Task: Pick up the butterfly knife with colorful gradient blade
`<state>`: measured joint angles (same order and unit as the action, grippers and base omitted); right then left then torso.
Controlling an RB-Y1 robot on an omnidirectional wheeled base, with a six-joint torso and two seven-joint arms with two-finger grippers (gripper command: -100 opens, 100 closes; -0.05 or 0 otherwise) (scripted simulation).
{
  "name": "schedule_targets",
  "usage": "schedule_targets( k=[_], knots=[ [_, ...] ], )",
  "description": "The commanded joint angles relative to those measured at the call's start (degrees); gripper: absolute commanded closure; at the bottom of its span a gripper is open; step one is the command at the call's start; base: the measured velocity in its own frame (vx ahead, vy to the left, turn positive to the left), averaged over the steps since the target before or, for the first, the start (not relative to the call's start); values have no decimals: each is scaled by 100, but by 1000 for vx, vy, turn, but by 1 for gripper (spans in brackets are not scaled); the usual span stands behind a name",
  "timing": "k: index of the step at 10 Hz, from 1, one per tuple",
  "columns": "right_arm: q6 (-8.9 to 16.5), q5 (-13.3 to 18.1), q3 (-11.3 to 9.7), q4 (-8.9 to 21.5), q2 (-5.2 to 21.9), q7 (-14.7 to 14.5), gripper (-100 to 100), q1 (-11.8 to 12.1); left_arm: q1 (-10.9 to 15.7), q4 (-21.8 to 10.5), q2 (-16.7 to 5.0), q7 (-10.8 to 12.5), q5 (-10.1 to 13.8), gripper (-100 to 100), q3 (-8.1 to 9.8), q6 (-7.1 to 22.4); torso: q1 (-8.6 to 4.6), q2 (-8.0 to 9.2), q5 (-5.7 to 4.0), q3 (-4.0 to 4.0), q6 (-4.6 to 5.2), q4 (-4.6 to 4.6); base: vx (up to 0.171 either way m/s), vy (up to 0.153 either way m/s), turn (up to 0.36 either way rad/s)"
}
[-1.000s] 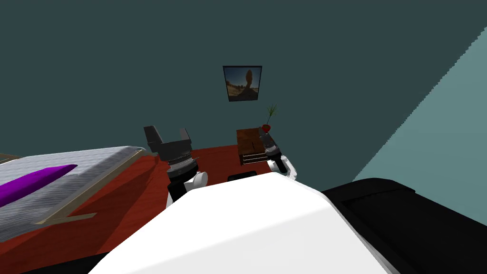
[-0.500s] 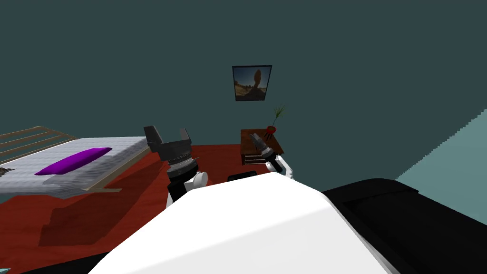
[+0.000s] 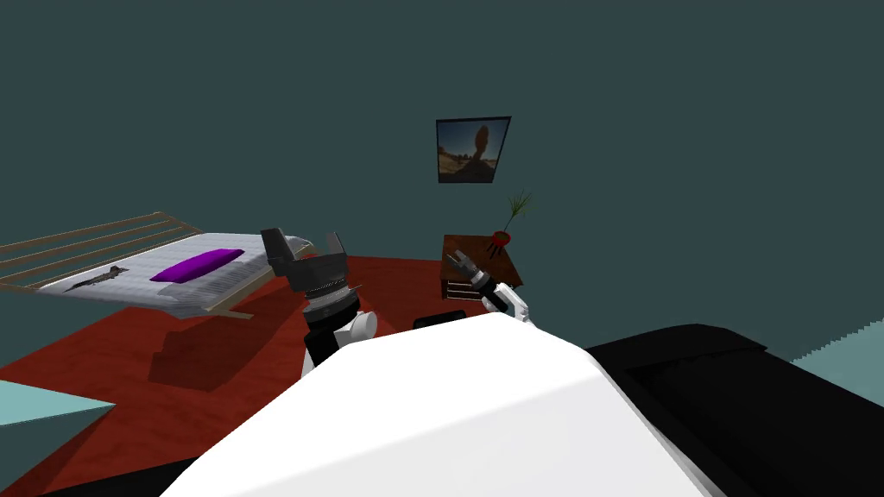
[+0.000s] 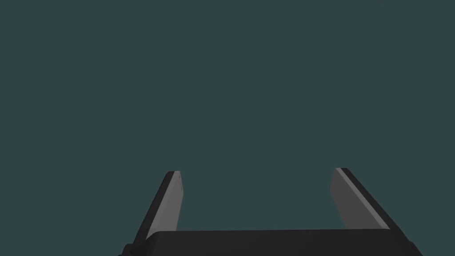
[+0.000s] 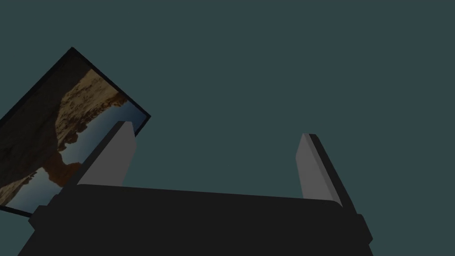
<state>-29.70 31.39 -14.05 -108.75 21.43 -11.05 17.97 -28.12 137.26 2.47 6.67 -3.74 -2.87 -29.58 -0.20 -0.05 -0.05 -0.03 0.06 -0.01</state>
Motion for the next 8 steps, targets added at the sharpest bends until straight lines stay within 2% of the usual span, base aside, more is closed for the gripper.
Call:
schedule_targets(
  k=[1,2,3,4,5,6,7,8],
  knots=[
    [23,286,-204,286,146,-101,-100,-148,0,0,0,0,0,0,0,0,0,0,0,0,0,0,-13,-47,295],
    [23,422,-204,426,146,-101,-100,-148,1,0,0,0,0,0,-1,0,-1,-1,0,0,-6,0,-13,-45,158],
    [47,615,-383,623,278,-180,-100,-257,0,0,0,0,0,0,0,0,0,-1,0,0,0,0,-16,-42,360],
    [47,764,-383,737,278,-180,-100,-257,1,0,0,0,0,0,-1,0,0,-1,0,0,-6,0,-13,-42,133],
    [68,949,-567,958,407,-262,-100,-368,0,0,0,0,0,0,0,0,1,-1,0,0,2,0,-13,-39,331],
    [68,1113,-567,1054,407,-262,-100,-368,1,0,0,0,0,0,-1,0,1,-3,1,-1,-6,0,-16,-44,144],
    [88,1292,-754,1244,535,-345,-100,-482,0,0,0,0,0,0,0,0,0,-2,0,-1,2,0,-28,-46,205],
    [88,1464,-754,1375,535,-345,-100,-482,0,0,0,0,0,0,0,0,-1,2,0,1,-2,1,-22,-47,182]
  ],
)
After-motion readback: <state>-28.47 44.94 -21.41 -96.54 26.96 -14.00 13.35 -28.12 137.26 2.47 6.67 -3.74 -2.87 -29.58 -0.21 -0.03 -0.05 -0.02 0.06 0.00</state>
